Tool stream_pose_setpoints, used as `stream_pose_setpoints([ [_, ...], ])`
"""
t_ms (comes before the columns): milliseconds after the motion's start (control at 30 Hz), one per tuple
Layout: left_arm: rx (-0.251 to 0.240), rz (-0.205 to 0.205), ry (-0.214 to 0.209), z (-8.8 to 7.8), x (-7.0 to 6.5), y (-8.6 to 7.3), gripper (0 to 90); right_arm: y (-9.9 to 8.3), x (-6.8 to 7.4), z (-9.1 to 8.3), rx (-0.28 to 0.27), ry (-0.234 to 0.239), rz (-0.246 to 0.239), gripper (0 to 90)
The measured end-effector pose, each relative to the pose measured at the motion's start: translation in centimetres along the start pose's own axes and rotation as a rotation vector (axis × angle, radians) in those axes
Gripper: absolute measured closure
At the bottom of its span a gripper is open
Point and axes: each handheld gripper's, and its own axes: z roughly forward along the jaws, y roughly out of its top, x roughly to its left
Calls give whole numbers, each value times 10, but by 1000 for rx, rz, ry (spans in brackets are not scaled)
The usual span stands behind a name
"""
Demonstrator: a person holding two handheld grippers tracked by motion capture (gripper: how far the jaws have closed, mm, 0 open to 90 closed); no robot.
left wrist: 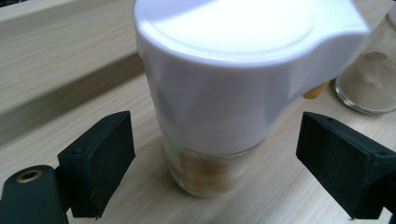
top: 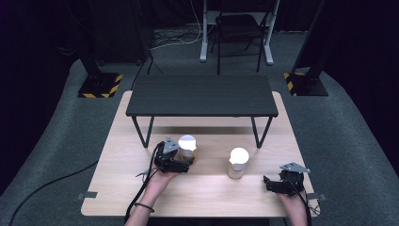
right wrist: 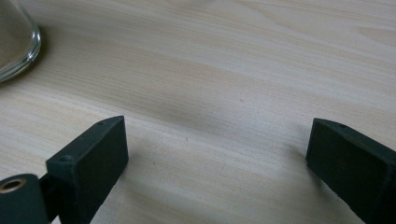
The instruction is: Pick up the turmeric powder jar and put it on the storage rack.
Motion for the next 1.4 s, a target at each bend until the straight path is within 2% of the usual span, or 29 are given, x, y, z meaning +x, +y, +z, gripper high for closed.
stream_pose_setpoints([
  [400, -23, -17, 0, 17, -2, 0, 175, 0, 0, 0, 0, 1, 0, 47],
  [633, -62, 4, 23, 20, -7, -7, 293, 0, 0, 0, 0, 1, -1, 46],
  [867, -76, 8, 47, 20, -13, -11, 299, 0, 0, 0, 0, 1, -1, 46],
  [1100, -85, 14, 49, 16, -15, -10, 300, 0, 0, 0, 0, 2, -1, 46],
  [1200, -103, -5, 40, 10, -13, -9, 300, 0, 0, 0, 0, 2, -1, 47],
  [1400, -113, -4, 37, -5, -11, 2, 300, 0, 0, 0, 0, 1, -1, 46],
])
